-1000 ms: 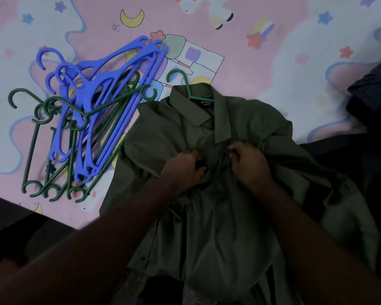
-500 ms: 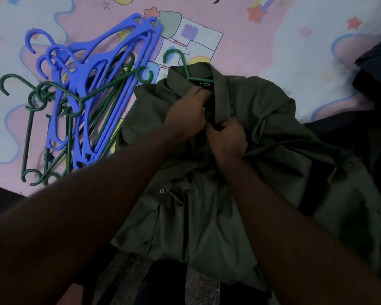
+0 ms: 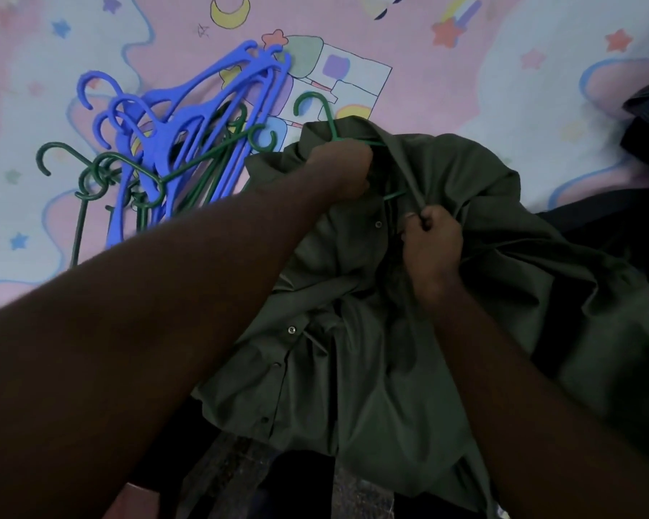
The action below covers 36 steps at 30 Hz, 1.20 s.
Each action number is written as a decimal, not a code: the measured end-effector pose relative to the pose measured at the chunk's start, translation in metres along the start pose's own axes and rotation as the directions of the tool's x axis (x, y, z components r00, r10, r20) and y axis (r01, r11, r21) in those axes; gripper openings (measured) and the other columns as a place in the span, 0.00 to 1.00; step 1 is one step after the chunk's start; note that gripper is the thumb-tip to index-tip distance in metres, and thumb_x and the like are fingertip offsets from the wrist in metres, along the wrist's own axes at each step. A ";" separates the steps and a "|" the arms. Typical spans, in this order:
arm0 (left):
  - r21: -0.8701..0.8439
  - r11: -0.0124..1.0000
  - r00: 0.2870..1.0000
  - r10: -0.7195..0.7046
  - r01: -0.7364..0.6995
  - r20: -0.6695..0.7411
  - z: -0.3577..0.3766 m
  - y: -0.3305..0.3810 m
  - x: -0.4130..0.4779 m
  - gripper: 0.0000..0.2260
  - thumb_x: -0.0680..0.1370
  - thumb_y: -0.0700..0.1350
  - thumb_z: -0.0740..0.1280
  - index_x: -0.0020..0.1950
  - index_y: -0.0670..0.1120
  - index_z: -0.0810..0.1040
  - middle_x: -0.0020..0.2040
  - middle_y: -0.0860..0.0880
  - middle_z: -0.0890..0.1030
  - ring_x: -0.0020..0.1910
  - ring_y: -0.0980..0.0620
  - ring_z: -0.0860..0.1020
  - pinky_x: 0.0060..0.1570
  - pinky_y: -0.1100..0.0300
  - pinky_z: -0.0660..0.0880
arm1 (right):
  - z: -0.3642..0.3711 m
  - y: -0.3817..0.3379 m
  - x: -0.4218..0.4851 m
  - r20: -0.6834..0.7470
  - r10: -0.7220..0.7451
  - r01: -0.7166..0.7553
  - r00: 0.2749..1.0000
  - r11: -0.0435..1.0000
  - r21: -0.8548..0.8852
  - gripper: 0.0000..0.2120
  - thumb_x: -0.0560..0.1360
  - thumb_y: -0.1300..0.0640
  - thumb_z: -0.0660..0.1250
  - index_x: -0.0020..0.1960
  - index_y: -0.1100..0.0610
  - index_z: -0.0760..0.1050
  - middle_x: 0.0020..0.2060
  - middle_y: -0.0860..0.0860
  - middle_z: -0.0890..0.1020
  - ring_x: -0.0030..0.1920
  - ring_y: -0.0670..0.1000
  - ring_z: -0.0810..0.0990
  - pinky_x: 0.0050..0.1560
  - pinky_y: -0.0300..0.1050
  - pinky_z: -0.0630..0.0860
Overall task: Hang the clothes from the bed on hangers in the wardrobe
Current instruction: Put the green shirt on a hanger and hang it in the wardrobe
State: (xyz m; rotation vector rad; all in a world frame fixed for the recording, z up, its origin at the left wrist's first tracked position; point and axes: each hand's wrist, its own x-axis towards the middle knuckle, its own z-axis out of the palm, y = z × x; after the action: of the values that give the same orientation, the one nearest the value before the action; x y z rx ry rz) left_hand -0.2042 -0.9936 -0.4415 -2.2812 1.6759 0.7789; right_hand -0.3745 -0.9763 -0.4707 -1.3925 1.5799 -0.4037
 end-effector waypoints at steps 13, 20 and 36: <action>-0.855 0.518 0.963 -0.224 -0.013 -0.150 0.028 0.014 -0.121 0.05 0.78 0.42 0.68 0.43 0.44 0.79 0.29 0.56 0.77 0.28 0.63 0.73 0.32 0.66 0.70 | -0.012 -0.037 -0.073 0.367 0.192 -0.365 0.910 0.789 0.493 0.10 0.77 0.60 0.69 0.37 0.58 0.73 0.33 0.52 0.81 0.35 0.47 0.80 0.35 0.41 0.74; -0.933 0.360 0.975 -0.212 0.017 -0.064 0.029 0.020 -0.143 0.04 0.79 0.38 0.66 0.48 0.39 0.79 0.32 0.53 0.77 0.28 0.63 0.74 0.31 0.70 0.70 | -0.020 -0.030 -0.085 0.432 0.123 -0.380 0.894 0.720 0.581 0.10 0.78 0.64 0.65 0.38 0.58 0.73 0.41 0.56 0.82 0.44 0.53 0.82 0.42 0.42 0.77; -0.873 0.485 0.997 -0.079 0.060 0.025 0.019 0.010 -0.145 0.04 0.79 0.39 0.66 0.47 0.41 0.79 0.33 0.50 0.78 0.28 0.62 0.75 0.31 0.68 0.73 | -0.042 -0.022 -0.077 0.559 0.019 -0.377 0.829 0.757 0.534 0.08 0.78 0.66 0.64 0.42 0.60 0.78 0.39 0.57 0.84 0.44 0.55 0.84 0.46 0.46 0.80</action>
State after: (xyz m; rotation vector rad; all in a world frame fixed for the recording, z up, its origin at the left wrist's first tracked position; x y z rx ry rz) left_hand -0.2500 -0.8687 -0.3800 -2.9150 1.2766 1.9746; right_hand -0.4037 -0.9273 -0.3999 -0.6987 0.9810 -0.3312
